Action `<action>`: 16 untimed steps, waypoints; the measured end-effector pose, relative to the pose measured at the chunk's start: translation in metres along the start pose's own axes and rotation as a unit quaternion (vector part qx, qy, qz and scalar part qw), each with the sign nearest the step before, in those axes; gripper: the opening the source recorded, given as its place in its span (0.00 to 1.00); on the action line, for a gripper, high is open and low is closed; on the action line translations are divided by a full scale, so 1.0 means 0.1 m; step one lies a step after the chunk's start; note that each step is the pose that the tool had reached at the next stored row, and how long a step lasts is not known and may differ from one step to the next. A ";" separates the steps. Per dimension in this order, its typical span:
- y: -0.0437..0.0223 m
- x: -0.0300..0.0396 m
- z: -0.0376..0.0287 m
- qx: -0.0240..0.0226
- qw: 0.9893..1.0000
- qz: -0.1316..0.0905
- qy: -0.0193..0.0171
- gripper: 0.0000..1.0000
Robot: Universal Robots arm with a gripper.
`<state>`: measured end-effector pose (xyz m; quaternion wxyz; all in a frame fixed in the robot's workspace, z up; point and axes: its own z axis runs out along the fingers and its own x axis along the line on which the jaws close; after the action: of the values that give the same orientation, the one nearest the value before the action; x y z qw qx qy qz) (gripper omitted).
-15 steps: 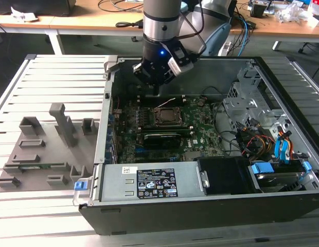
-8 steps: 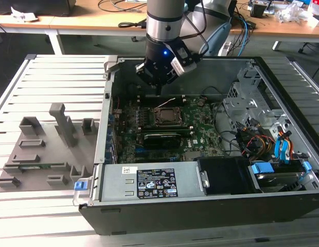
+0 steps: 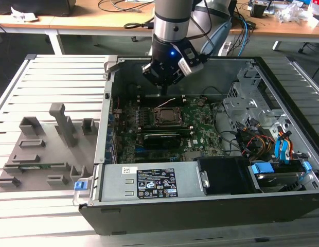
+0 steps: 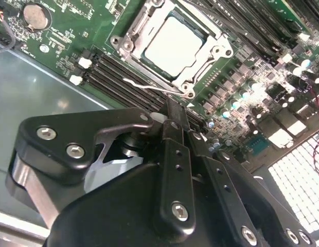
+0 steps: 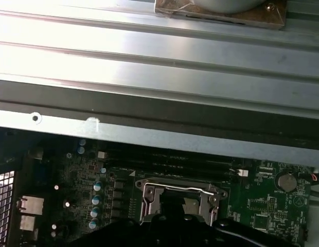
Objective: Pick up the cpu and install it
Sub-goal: 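Install the first cpu locking lever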
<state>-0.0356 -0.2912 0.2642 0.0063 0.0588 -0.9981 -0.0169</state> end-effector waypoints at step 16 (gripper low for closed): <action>0.068 -0.056 0.361 0.000 1.000 -0.009 0.001 0.11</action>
<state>-0.0313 -0.2827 0.2283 0.0076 0.0681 -0.9975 -0.0169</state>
